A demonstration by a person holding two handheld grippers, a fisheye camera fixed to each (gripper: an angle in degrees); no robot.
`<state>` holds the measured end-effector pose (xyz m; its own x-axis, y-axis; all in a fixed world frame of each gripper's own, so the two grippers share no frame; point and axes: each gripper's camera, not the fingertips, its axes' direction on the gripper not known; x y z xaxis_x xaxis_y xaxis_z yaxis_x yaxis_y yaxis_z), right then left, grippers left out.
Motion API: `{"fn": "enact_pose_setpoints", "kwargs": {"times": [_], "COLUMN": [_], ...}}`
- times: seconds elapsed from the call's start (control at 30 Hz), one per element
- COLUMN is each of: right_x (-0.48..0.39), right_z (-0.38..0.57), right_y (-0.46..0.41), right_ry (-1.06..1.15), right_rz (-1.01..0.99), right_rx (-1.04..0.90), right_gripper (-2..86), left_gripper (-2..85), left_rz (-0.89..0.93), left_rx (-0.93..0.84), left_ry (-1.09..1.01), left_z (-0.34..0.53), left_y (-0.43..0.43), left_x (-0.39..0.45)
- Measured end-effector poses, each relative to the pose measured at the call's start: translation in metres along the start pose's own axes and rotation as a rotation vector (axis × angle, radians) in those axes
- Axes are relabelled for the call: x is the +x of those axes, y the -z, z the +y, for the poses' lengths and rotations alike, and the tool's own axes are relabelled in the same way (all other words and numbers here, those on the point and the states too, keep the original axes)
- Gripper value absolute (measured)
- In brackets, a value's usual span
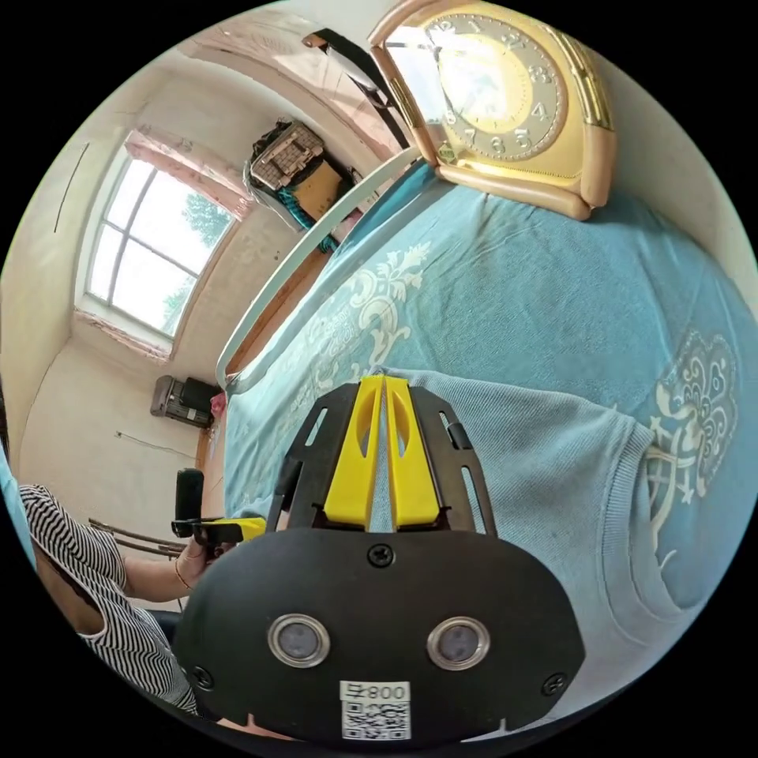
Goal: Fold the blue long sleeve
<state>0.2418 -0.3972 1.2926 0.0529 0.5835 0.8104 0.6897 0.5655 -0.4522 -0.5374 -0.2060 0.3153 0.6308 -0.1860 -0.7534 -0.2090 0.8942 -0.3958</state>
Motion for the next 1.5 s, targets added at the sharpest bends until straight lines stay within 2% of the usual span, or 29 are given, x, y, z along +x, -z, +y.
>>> {"fn": "enact_pose_setpoints", "kwargs": {"times": [0.1, 0.17, 0.3, 0.4, 0.5, 0.6, 0.7, 0.83, 0.9, 0.97, 1.0, 1.1, 1.27, 1.37, 1.43, 1.5], "right_x": [-0.018, -0.037, -0.064, -0.063, -0.064, -0.069, -0.072, -0.052, -0.035, -0.018, -0.016, -0.014, -0.033, -0.018, -0.015, -0.019], "right_z": [0.032, 0.057, 0.111, 0.131, 0.14, 0.17, 0.228, 0.32, 0.349, 0.368, 0.378, 0.383, 0.387, 0.395, 0.407, 0.414], "right_y": [0.028, 0.029, 0.009, -0.016, 0.003, 0.047, 0.102, 0.176, 0.187, 0.182, 0.188, 0.198, 0.234, 0.234, 0.243, 0.254], "right_ry": [0.02, 0.072, 0.069, 0.034, -0.011, -0.065, -0.146, -0.392, -0.498, -0.543, -0.557, -0.606, -0.592, -0.643, -0.661, -0.675], "right_rz": [-0.031, -0.06, 0.045, 0.1, 0.067, 0.068, 0.153, 0.349, 0.4, 0.365, 0.314, 0.24, 0.304, 0.326, 0.24, 0.235], "right_rx": [0.056, 0.007, -0.136, -0.213, -0.138, -0.026, 0.041, 0.129, 0.106, 0.076, 0.158, 0.176, 0.275, 0.215, 0.263, 0.284], "right_gripper": [0.2, 0.2, 0.1, 0.2, 0.2, 0.2, 0.1, 0.1, 0.1, 0.1, 0.1, 0.0, 0.0, 0.1, 0.0, 0.0], "left_gripper": [1.0, 0.6, 0.3, 0.3, 0.2, 0.2, 0.2, 0.2, 0.2, 0.2, 0.2, 0.2, 0.2, 0.2, 0.2, 0.2], "left_rz": [-0.009, -0.04, -0.124, -0.325, -0.253, -0.262, -0.218, -0.29, -0.321, -0.319, -0.311, -0.312, -0.359, -0.383, -0.352, -0.348], "left_rx": [-0.012, -0.042, -0.078, -0.128, -0.133, -0.113, -0.144, -0.245, -0.276, -0.295, -0.29, -0.281, -0.252, -0.284, -0.275, -0.261], "left_ry": [-0.067, -0.171, -0.283, -0.301, -0.252, -0.285, -0.378, -0.459, -0.447, -0.383, -0.375, -0.368, -0.433, -0.424, -0.366, -0.35], "left_z": [0.006, -0.005, -0.035, -0.052, -0.056, -0.049, -0.038, -0.033, -0.035, -0.038, -0.038, -0.041, -0.05, -0.058, -0.062, -0.063], "left_y": [0.005, -0.004, -0.031, -0.058, -0.063, -0.056, -0.062, -0.095, -0.109, -0.118, -0.118, -0.116, -0.115, -0.125, -0.122, -0.118], "left_x": [0.029, 0.059, 0.087, 0.083, 0.075, 0.095, 0.125, 0.146, 0.141, 0.131, 0.131, 0.141, 0.167, 0.156, 0.153, 0.159]}}
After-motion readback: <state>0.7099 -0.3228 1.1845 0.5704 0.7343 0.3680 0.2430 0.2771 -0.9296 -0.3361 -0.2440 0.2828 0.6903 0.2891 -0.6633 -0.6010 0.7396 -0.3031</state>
